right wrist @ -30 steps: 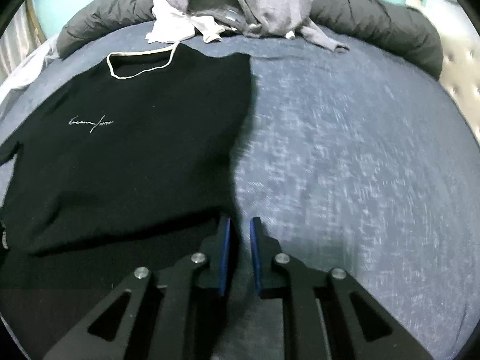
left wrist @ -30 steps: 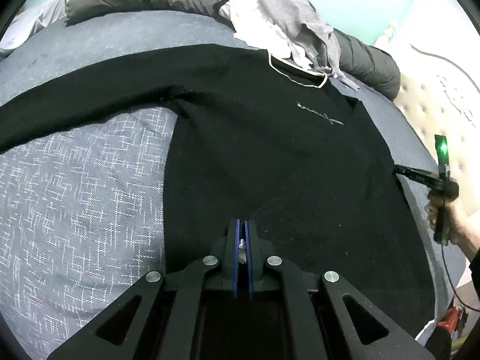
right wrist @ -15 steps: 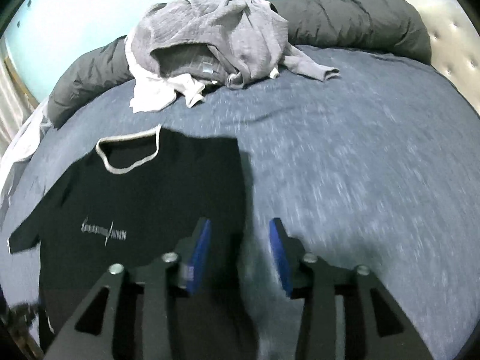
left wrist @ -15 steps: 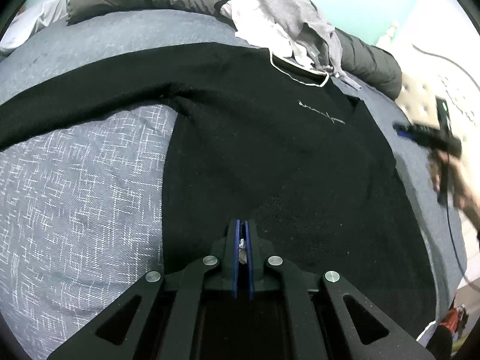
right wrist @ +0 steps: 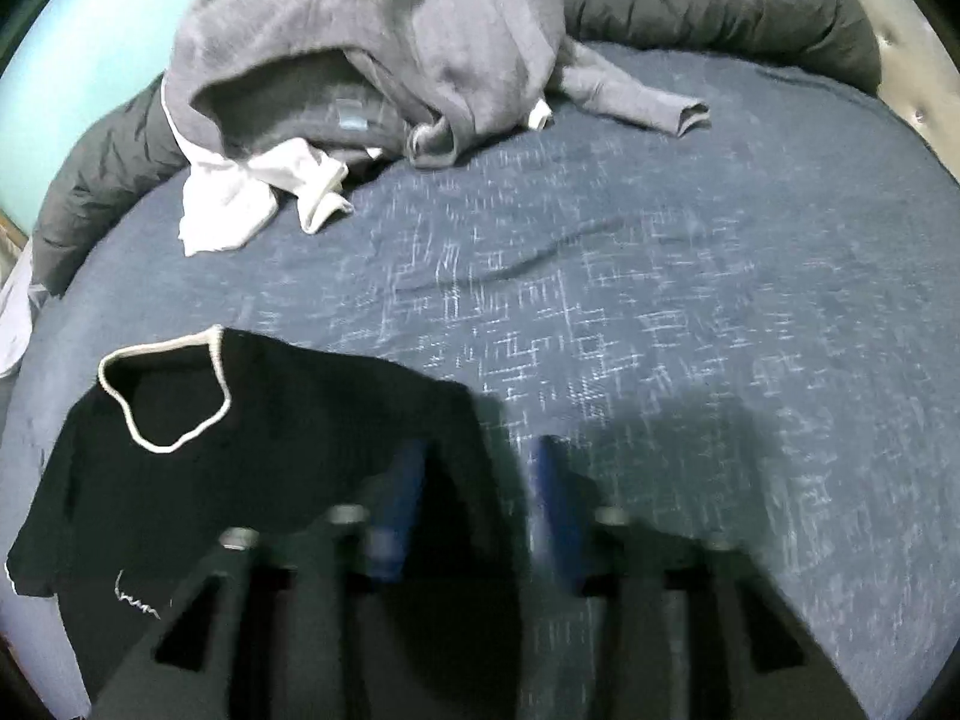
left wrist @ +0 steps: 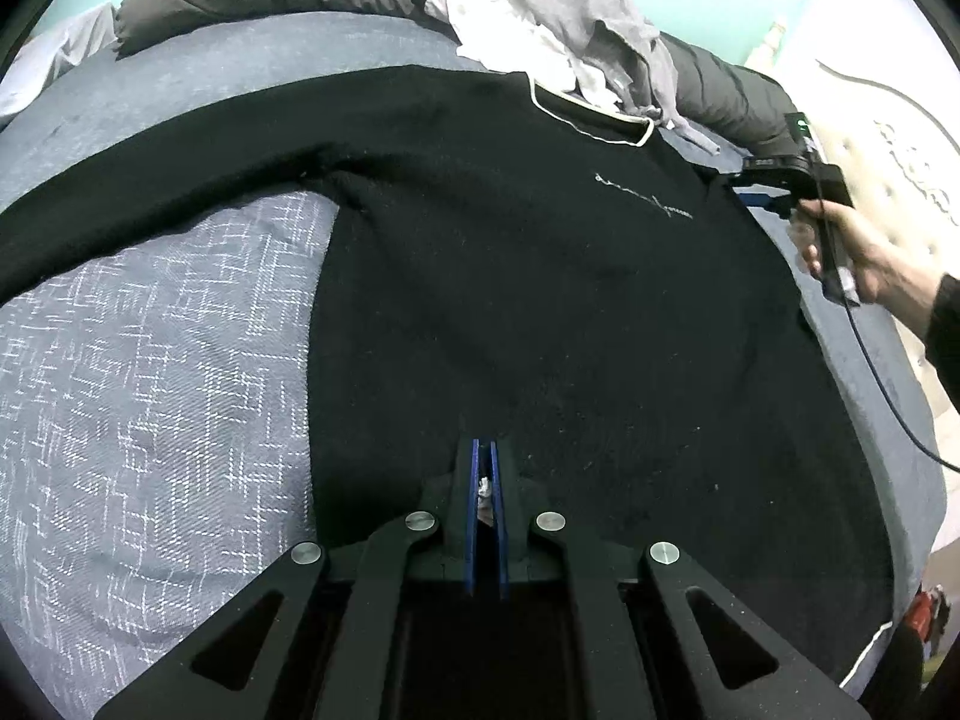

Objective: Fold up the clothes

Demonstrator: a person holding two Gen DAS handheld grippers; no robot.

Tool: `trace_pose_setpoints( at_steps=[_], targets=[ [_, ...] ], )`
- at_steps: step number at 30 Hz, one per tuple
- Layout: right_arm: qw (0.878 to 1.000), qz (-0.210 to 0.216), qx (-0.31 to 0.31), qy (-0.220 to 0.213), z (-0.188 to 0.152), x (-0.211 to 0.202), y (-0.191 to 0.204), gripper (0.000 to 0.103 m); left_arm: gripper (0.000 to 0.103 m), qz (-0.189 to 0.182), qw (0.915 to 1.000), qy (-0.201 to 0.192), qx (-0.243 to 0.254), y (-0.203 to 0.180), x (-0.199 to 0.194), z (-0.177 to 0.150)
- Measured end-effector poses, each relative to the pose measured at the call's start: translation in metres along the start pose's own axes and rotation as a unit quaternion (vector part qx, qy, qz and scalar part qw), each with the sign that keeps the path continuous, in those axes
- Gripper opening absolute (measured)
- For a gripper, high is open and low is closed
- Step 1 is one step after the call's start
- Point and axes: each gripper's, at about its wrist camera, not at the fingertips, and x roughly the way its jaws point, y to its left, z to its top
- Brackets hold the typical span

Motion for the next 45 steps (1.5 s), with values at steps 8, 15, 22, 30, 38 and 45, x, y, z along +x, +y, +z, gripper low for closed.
trace_pose_setpoints(
  at_steps=[8, 15, 22, 30, 38, 45],
  targets=[
    [0.997, -0.057, 0.014, -0.039, 0.004, 0.000, -0.008, 0.000, 0.005, 0.002, 1.0000, 0.003, 0.004, 0.001, 0.003, -0.002],
    [0.997, -0.023, 0.024, -0.074, -0.017, -0.053, -0.023, 0.001, 0.005, 0.004, 1.0000, 0.003, 0.005, 0.000, 0.003, -0.003],
    [0.996, 0.040, -0.003, -0.084, -0.099, -0.120, 0.006, 0.009, 0.023, 0.004, 0.9999, -0.007, -0.015, 0.004, -0.009, -0.003],
    [0.992, 0.099, -0.019, -0.071, -0.206, -0.156, 0.058, 0.014, 0.041, 0.018, 0.9986, -0.035, -0.036, 0.016, -0.041, -0.008],
    [0.982, 0.177, 0.000, -0.060, -0.264, -0.166, 0.103, 0.014, 0.045, 0.029, 0.9949, -0.053, -0.080, 0.051, -0.070, -0.026],
    [0.977, 0.207, -0.007, -0.049, -0.283, -0.161, 0.117, 0.028, 0.052, 0.049, 0.9813, -0.057, -0.177, 0.122, -0.097, -0.043]
  ],
)
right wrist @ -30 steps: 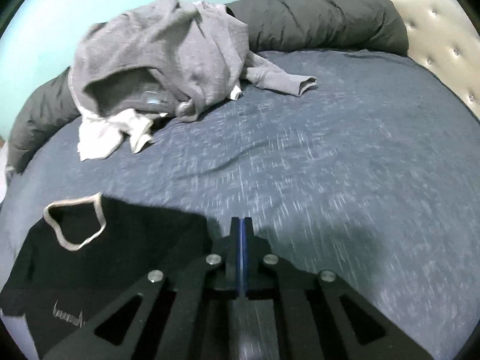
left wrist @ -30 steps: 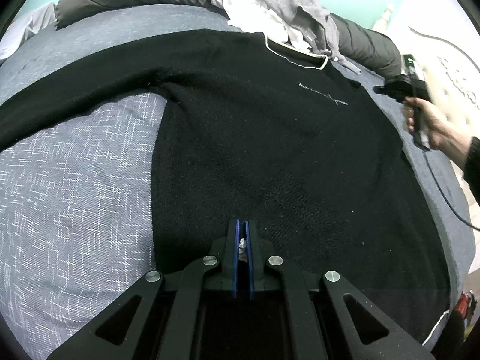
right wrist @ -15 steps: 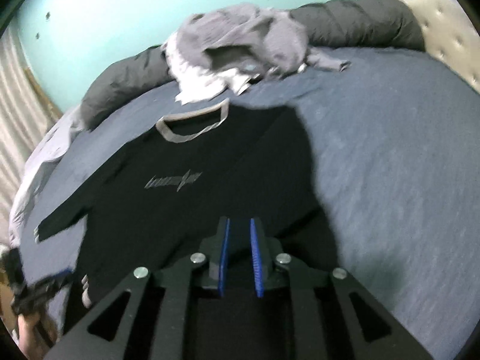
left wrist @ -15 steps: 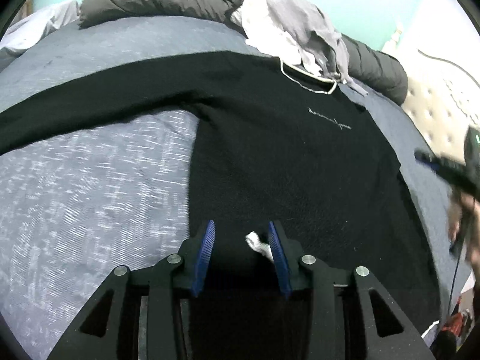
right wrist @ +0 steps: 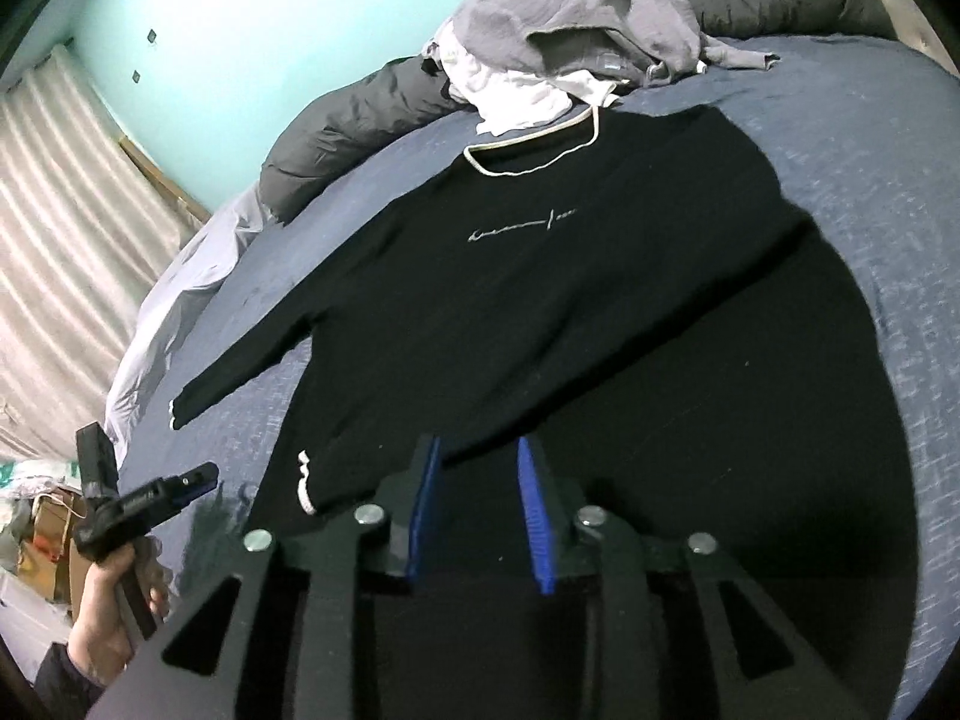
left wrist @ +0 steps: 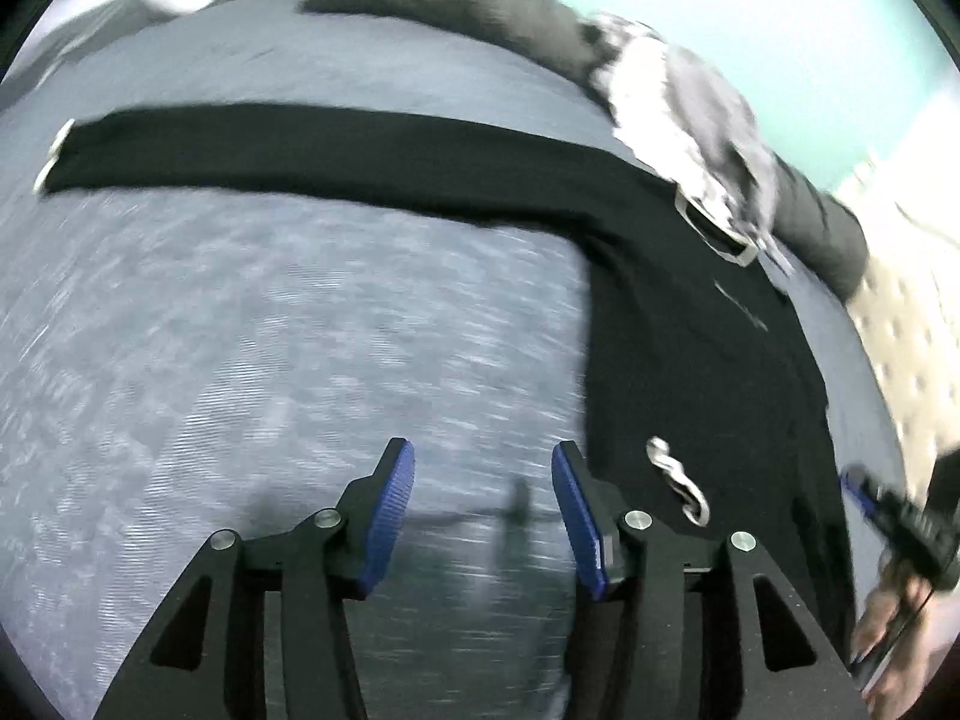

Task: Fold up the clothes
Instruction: 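Grasp the other sleeve's white cuff with the left gripper and lift it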

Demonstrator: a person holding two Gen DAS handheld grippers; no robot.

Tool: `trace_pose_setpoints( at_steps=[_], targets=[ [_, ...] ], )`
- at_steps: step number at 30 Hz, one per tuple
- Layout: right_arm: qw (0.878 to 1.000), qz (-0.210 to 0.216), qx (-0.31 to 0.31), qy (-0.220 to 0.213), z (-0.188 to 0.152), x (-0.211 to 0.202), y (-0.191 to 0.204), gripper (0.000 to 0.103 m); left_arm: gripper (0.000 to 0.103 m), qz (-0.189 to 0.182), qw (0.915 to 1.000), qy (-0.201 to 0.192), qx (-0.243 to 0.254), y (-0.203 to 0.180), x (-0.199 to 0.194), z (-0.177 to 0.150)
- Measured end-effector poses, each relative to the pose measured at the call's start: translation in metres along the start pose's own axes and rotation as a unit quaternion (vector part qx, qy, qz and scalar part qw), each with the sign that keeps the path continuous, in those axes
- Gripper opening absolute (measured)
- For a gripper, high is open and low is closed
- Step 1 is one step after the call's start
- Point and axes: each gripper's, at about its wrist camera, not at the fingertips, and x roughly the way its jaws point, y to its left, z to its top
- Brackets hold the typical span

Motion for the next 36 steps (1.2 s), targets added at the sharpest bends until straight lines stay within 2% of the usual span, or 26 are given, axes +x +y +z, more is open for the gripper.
trace_pose_setpoints(
  at_steps=[4, 9, 14, 18, 24, 31, 32, 35, 36],
  targets=[
    [1.000, 0.010, 0.007, -0.003, -0.002, 0.000, -0.006, 0.031, 0.055, 0.039, 0.9980, -0.011, -0.048, 0.047, -0.012, 0.025],
    [1.000, 0.011, 0.016, -0.009, 0.000, -0.002, -0.015, 0.032, 0.059, 0.077, 0.9904, -0.032, -0.110, 0.107, -0.027, 0.064],
    [1.000, 0.014, 0.020, -0.002, 0.000, 0.002, -0.019, 0.036, 0.060, 0.095, 0.9815, -0.051, -0.158, 0.153, -0.031, 0.097],
    [1.000, 0.007, 0.018, 0.006, 0.000, 0.008, -0.020, 0.038, 0.060, 0.096, 0.9749, -0.065, -0.190, 0.180, -0.028, 0.112],
    [1.000, -0.019, 0.011, -0.008, 0.003, 0.003, -0.022, 0.044, 0.061, 0.085, 0.9639, -0.081, -0.239, 0.214, -0.016, 0.122],
    [1.000, -0.023, 0.010, -0.017, 0.006, -0.001, -0.025, 0.045, 0.060, 0.082, 0.9612, -0.102, -0.242, 0.229, -0.013, 0.139],
    [1.000, -0.023, 0.010, -0.017, 0.006, 0.000, -0.026, 0.045, 0.058, 0.080, 0.9609, -0.106, -0.243, 0.230, -0.012, 0.143],
    [1.000, -0.023, 0.009, -0.018, 0.007, 0.001, -0.026, 0.045, 0.014, 0.081, 0.9652, -0.105, -0.226, 0.229, -0.008, 0.155],
    [1.000, -0.022, 0.010, -0.019, 0.007, 0.000, -0.027, 0.045, 0.009, 0.080, 0.9664, -0.106, -0.220, 0.227, -0.008, 0.158]
  ],
)
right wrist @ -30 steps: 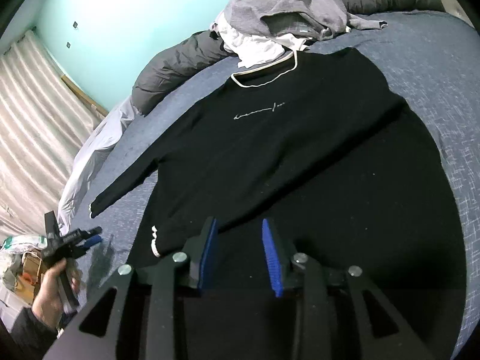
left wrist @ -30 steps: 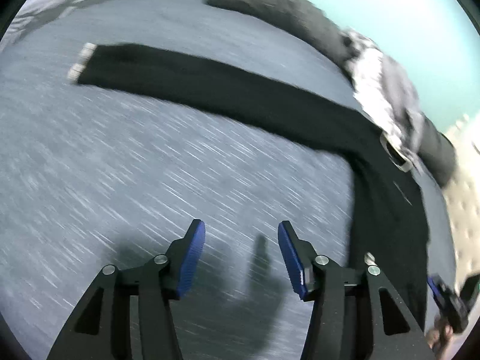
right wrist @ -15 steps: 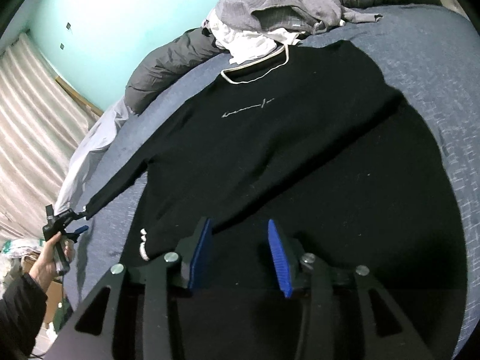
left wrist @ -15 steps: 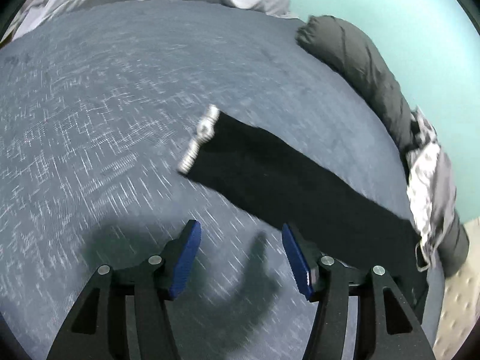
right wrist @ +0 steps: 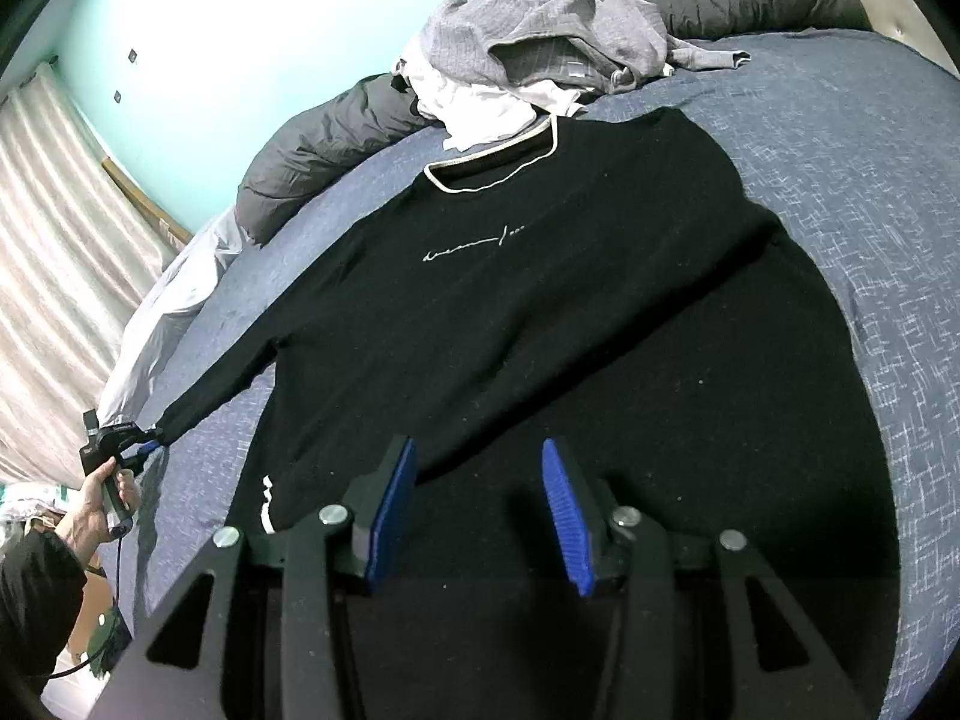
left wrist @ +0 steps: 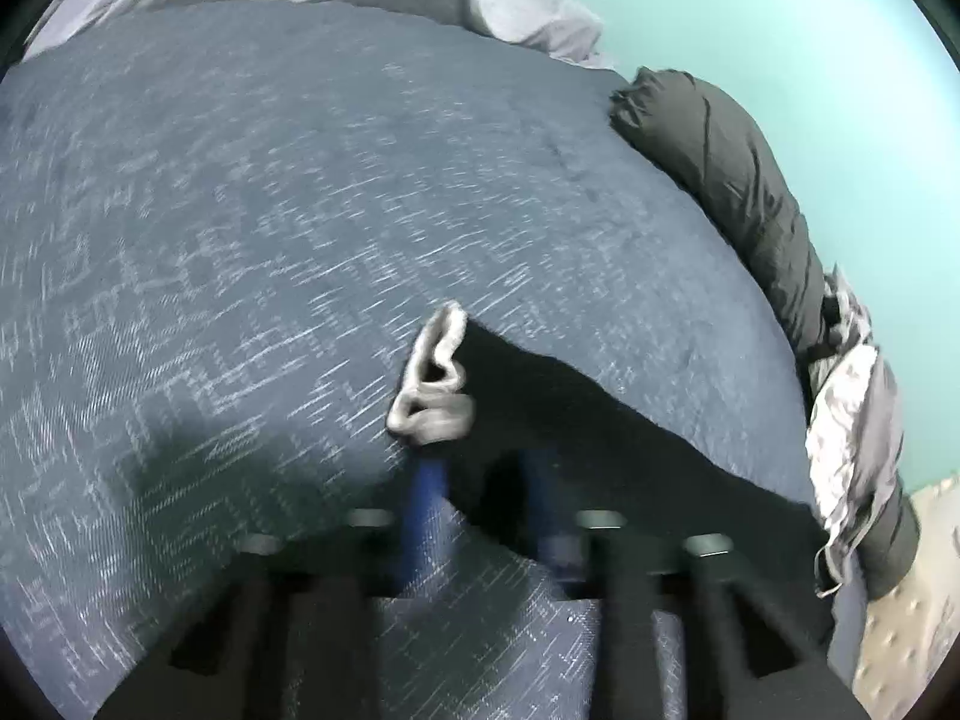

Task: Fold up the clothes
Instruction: 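Grasp the other sleeve's white cuff with the left gripper and lift it, then carry the cuff across the sweatshirt body with the left gripper and release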

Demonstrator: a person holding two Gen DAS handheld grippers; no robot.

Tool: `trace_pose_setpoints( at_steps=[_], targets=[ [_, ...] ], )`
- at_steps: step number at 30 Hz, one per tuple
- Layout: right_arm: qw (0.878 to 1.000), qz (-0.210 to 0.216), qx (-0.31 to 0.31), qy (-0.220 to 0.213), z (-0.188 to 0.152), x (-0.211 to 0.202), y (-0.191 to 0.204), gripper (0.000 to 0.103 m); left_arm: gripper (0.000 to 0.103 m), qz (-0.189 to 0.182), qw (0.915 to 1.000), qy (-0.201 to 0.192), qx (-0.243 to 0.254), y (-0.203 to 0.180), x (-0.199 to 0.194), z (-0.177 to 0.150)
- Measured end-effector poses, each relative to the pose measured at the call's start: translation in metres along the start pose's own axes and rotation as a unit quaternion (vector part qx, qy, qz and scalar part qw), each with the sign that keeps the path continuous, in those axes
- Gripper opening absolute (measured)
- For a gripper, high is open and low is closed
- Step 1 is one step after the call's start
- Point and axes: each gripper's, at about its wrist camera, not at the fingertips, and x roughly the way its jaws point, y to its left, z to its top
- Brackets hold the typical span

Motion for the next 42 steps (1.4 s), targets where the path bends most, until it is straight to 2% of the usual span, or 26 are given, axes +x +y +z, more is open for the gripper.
trace_pose_setpoints(
  at_steps=[7, 12, 16, 20, 25, 27, 29, 34, 36, 39, 42],
  targets=[
    [1.000, 0.002, 0.013, -0.009, 0.004, -0.005, -0.008, 0.045, 0.007, -0.026, 0.9988, -0.020, 0.036, -0.028, -0.021, 0.011],
    [1.000, -0.002, 0.023, -0.020, 0.008, -0.012, -0.017, 0.045, 0.006, -0.064, 0.9944, -0.030, 0.079, -0.080, -0.042, 0.017],
    [0.999, -0.004, 0.037, -0.032, 0.012, -0.021, -0.030, 0.045, 0.006, -0.110, 0.9856, -0.028, 0.125, -0.140, -0.060, 0.013],
    [0.998, -0.016, 0.041, -0.036, 0.015, -0.029, -0.043, 0.045, 0.006, -0.152, 0.9730, -0.022, 0.173, -0.211, -0.072, 0.000],
    [0.997, -0.015, 0.063, -0.040, 0.018, -0.038, -0.063, 0.045, 0.006, -0.193, 0.9558, -0.004, 0.221, -0.294, -0.084, -0.033],
    [0.997, -0.015, 0.068, -0.042, 0.018, -0.042, -0.069, 0.045, 0.006, -0.206, 0.9468, 0.003, 0.247, -0.326, -0.091, -0.052],
    [0.996, -0.014, 0.078, -0.045, 0.019, -0.048, -0.078, 0.045, 0.006, -0.224, 0.9340, 0.013, 0.278, -0.364, -0.099, -0.076],
    [0.994, -0.012, 0.090, -0.055, 0.022, -0.062, -0.094, 0.045, 0.006, -0.282, 0.8929, 0.050, 0.348, -0.448, -0.119, -0.153],
    [0.994, -0.017, 0.086, -0.060, 0.022, -0.067, -0.097, 0.045, 0.006, -0.297, 0.8769, 0.071, 0.371, -0.470, -0.122, -0.186],
    [0.993, -0.016, 0.095, -0.063, 0.022, -0.074, -0.107, 0.045, 0.006, -0.311, 0.8481, 0.118, 0.412, -0.494, -0.117, -0.257],
    [0.992, -0.009, 0.111, -0.063, 0.021, -0.079, -0.116, 0.045, 0.006, -0.303, 0.8288, 0.161, 0.442, -0.498, -0.099, -0.321]
  ],
)
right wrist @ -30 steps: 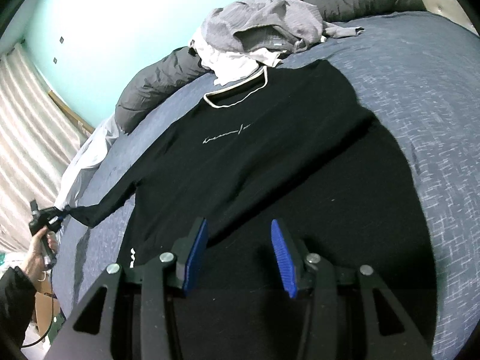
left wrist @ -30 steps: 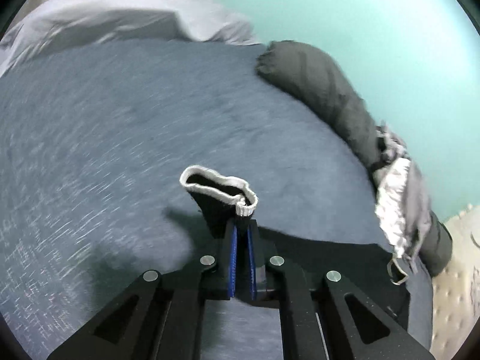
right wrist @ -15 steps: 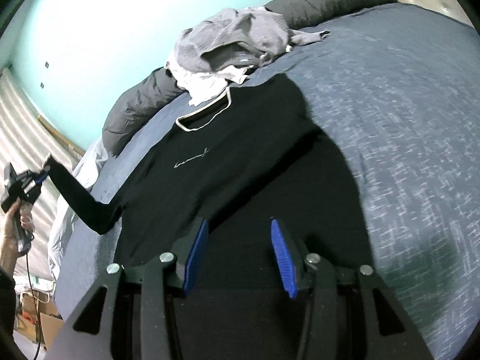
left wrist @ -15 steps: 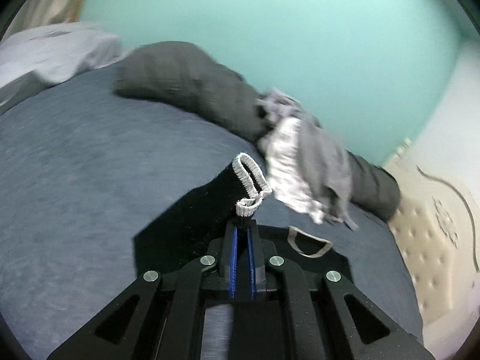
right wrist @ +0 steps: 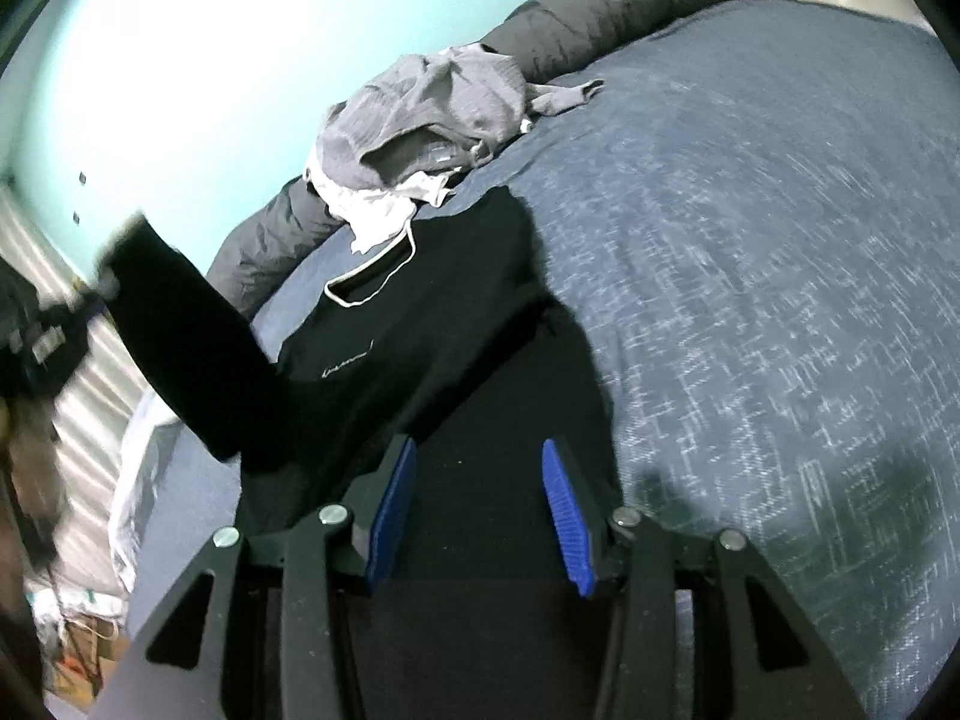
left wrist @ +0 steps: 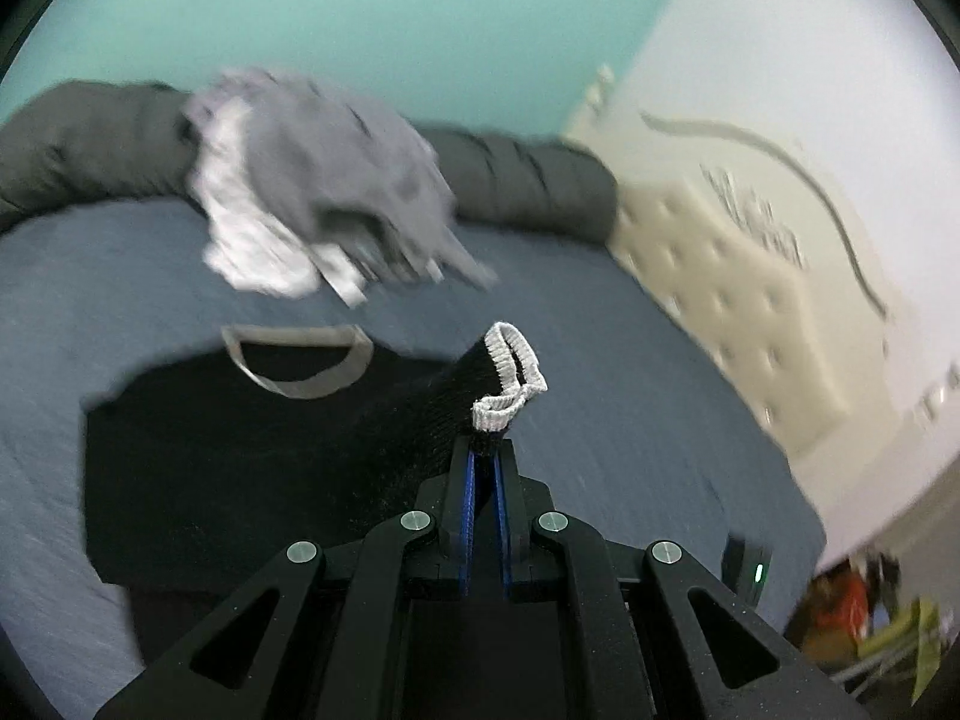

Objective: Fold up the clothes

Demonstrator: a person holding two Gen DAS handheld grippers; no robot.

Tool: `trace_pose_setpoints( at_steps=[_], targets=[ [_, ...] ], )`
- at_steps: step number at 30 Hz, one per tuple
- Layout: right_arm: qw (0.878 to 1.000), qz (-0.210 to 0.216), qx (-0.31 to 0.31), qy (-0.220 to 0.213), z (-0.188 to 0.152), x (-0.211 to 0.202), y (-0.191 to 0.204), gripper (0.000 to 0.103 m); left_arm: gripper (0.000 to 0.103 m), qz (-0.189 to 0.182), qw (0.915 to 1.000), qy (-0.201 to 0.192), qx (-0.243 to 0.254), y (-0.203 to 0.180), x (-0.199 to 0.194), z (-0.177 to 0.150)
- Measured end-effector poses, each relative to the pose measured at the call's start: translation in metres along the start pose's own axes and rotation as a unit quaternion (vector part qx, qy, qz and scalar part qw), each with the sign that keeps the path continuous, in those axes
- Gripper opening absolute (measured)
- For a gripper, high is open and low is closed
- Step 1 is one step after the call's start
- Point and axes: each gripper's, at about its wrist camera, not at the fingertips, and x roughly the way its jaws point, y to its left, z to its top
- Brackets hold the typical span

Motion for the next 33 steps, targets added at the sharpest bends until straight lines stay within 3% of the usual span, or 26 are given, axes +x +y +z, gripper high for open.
trace_pose_setpoints(
  at_steps=[7, 8, 9, 11, 16, 24, 33],
  targets=[
    [0.999, 0.016, 0.031, 0.017, 0.000, 0.001, -0.012, 0.045, 0.011, 0.005, 0.9942, 0.107, -0.002, -0.015, 0.083, -0.083],
    [0.999, 0.022, 0.034, 0.022, -0.001, 0.003, -0.011, 0.045, 0.015, 0.009, 0.9936, 0.112, -0.003, -0.014, 0.085, -0.091],
    [0.999, 0.024, 0.034, 0.026, -0.002, 0.005, -0.010, 0.048, 0.028, 0.013, 0.9932, 0.116, -0.005, -0.015, 0.085, -0.097],
    [0.999, 0.026, 0.031, 0.031, -0.002, 0.008, -0.007, 0.056, 0.043, 0.012, 0.9933, 0.114, -0.014, -0.009, 0.081, -0.107],
    [0.998, 0.027, 0.034, 0.039, -0.003, 0.014, -0.004, 0.062, 0.056, 0.032, 0.9949, 0.090, -0.032, 0.022, 0.049, -0.113],
    [0.997, 0.012, 0.000, 0.075, -0.010, 0.041, 0.015, 0.064, 0.057, 0.105, 0.9886, 0.071, -0.081, 0.105, 0.000, -0.128],
    [0.992, -0.030, -0.054, 0.108, -0.018, 0.070, 0.024, 0.064, 0.057, 0.209, 0.9718, 0.066, -0.088, 0.186, -0.022, -0.121]
  ],
)
